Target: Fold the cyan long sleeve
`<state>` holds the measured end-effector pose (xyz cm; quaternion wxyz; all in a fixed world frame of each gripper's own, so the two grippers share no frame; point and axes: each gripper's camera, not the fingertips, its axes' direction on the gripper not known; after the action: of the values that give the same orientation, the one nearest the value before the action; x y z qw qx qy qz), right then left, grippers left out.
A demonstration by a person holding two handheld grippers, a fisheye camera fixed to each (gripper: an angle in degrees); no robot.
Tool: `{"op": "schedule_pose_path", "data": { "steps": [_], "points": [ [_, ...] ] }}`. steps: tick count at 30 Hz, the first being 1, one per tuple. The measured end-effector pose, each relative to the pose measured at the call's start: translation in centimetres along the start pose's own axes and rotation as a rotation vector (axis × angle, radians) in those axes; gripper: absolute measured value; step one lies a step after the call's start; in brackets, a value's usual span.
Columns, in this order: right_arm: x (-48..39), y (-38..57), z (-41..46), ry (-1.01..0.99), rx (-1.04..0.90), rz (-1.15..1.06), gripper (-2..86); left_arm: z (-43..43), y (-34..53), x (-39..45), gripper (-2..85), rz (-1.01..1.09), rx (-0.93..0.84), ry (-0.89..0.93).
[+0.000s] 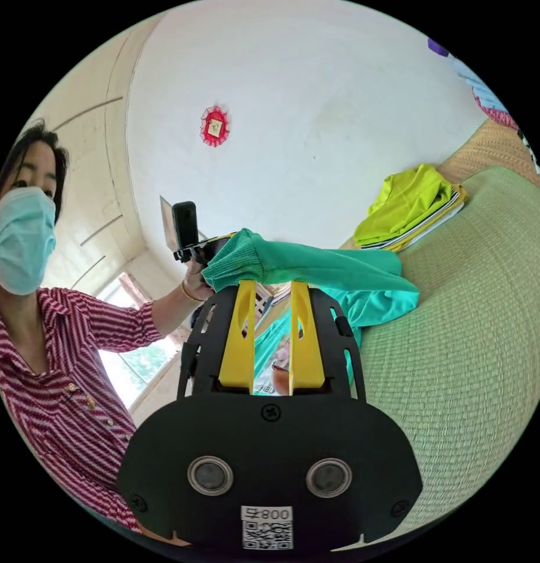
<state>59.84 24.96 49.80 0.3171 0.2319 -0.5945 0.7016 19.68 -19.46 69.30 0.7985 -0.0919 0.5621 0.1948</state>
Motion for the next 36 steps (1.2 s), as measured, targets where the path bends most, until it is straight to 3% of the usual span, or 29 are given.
{"op": "schedule_pose_path", "data": {
  "steps": [5,19,36],
  "points": [
    [-1.7,-0.8,-0.5,0.029,-0.04,-0.027,10.3,-3.8,-0.3,1.4,0.6,-0.005,0.031,-0.005],
    [2.0,-0.5,0.5,-0.425,-0.05,0.27,11.1,-14.7,0.0,4.5,0.5,-0.004,0.067,-0.008],
    [6.6,-2.9,2.4,-0.558,0.032,0.383,9.6,-28.3,0.3,5.1,0.4,-0.046,0.121,0.008]
  ]
}}
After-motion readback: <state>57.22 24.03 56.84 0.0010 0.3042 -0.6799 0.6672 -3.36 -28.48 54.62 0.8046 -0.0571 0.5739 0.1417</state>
